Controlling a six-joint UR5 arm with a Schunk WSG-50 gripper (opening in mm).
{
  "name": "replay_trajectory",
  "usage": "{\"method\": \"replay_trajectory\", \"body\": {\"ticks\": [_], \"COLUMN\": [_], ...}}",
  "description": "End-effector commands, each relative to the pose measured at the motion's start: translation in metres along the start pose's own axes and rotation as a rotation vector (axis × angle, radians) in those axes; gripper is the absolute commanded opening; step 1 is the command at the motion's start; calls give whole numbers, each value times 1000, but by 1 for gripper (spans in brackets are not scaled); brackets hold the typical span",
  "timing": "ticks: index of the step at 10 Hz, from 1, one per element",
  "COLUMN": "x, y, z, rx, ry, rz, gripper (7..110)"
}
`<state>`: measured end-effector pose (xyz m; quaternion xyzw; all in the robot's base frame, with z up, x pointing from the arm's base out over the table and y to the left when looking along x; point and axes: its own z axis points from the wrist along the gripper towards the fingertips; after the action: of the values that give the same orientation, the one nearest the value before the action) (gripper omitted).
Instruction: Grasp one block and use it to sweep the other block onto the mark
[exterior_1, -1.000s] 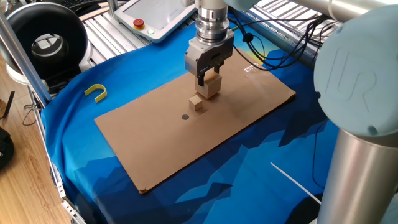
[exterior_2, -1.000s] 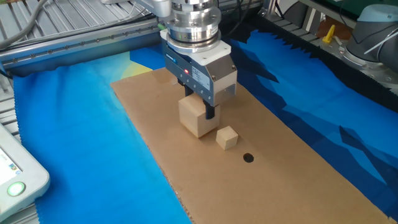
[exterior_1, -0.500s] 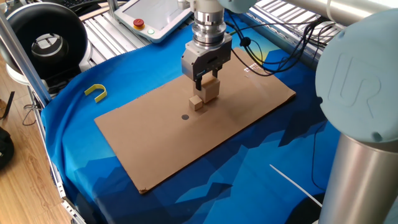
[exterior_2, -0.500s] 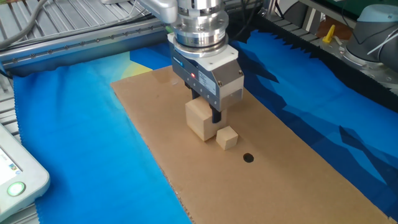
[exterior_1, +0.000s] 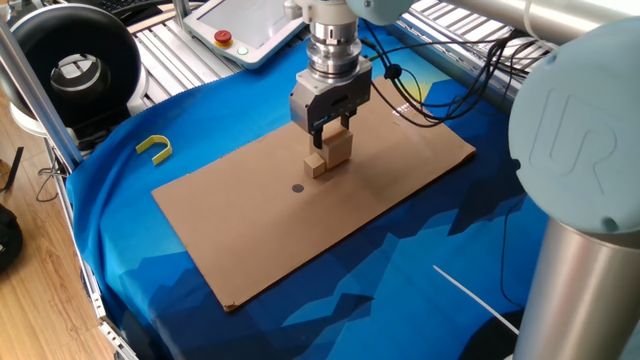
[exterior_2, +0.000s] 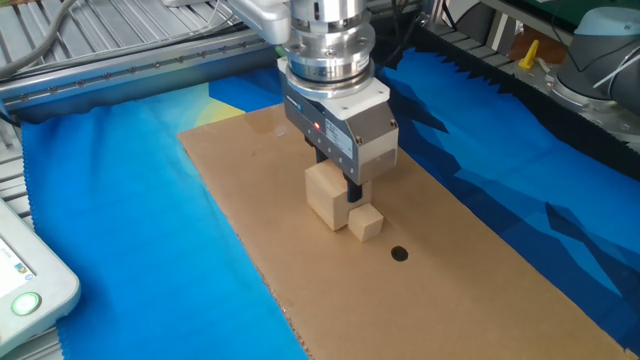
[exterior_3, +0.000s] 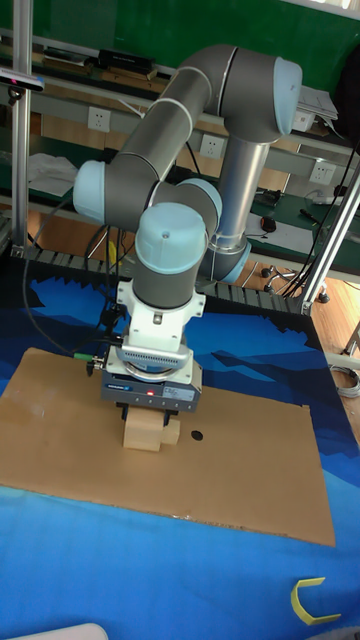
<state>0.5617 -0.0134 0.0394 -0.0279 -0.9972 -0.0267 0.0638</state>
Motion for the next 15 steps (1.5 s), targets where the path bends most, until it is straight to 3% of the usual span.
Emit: {"method": "replay_trajectory", "body": {"ticks": [1, 7, 9, 10, 11, 15], "x": [2, 5, 3, 1, 1, 2], "y": [9, 17, 7, -3, -4, 10], "z": [-2, -5, -3, -2, -2, -3], "rx": [-29, -63, -31, 7, 10, -45], "ry": [3, 6, 2, -7, -10, -5], "rz": [21, 25, 11, -9, -12, 3], "gripper": [7, 7, 7, 7, 7, 7]}}
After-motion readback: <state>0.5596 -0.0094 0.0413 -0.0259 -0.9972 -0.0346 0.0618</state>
